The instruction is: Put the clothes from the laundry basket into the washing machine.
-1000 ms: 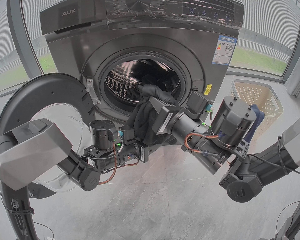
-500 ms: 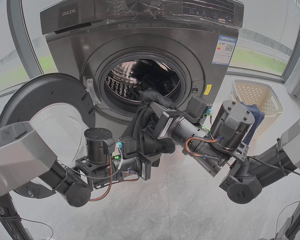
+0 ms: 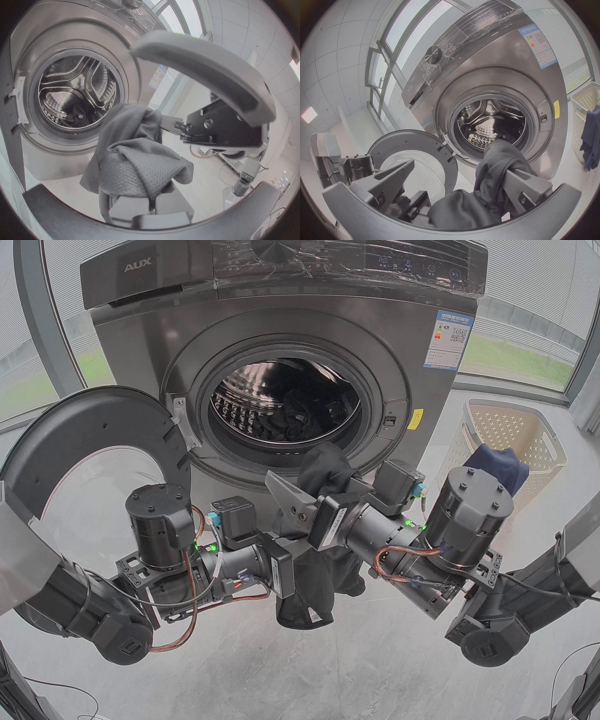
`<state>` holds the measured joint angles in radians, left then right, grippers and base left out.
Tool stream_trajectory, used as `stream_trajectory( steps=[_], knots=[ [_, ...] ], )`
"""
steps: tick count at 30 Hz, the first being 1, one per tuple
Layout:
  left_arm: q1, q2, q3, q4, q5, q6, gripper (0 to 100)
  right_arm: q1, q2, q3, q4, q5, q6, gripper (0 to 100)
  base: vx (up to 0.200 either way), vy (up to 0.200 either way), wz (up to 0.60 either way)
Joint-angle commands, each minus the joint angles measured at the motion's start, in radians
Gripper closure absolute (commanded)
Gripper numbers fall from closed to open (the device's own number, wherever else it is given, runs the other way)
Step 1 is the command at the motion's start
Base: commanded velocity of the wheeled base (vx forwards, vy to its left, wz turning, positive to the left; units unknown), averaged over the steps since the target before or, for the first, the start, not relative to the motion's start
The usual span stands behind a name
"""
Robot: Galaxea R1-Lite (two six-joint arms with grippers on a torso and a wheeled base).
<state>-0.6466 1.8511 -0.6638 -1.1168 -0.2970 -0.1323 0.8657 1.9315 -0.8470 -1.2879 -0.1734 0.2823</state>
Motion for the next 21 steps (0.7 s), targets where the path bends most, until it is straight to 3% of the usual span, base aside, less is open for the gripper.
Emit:
stream_trajectory(
  steps=[1,7,13,21],
  knots=[
    [0.010,-0.006,-0.022,-0.008,0.016,-0.010,100,-0.002,-0.052,0.025,0.002,0.000,0.001,0,0.000,0.000,0.00],
    [0.012,-0.007,-0.028,-0.031,0.027,-0.041,100,-0.016,-0.085,0.080,0.004,-0.006,0.003,0,0.000,0.000,0.00],
    [0.038,0.000,-0.020,-0.032,0.062,-0.039,100,-0.016,-0.123,0.160,0.007,-0.014,0.009,0,0.000,0.000,0.00],
    [0.071,-0.010,-0.034,-0.032,0.062,-0.041,100,-0.014,-0.184,0.344,0.012,0.002,0.009,0,0.000,0.000,0.00]
  ],
)
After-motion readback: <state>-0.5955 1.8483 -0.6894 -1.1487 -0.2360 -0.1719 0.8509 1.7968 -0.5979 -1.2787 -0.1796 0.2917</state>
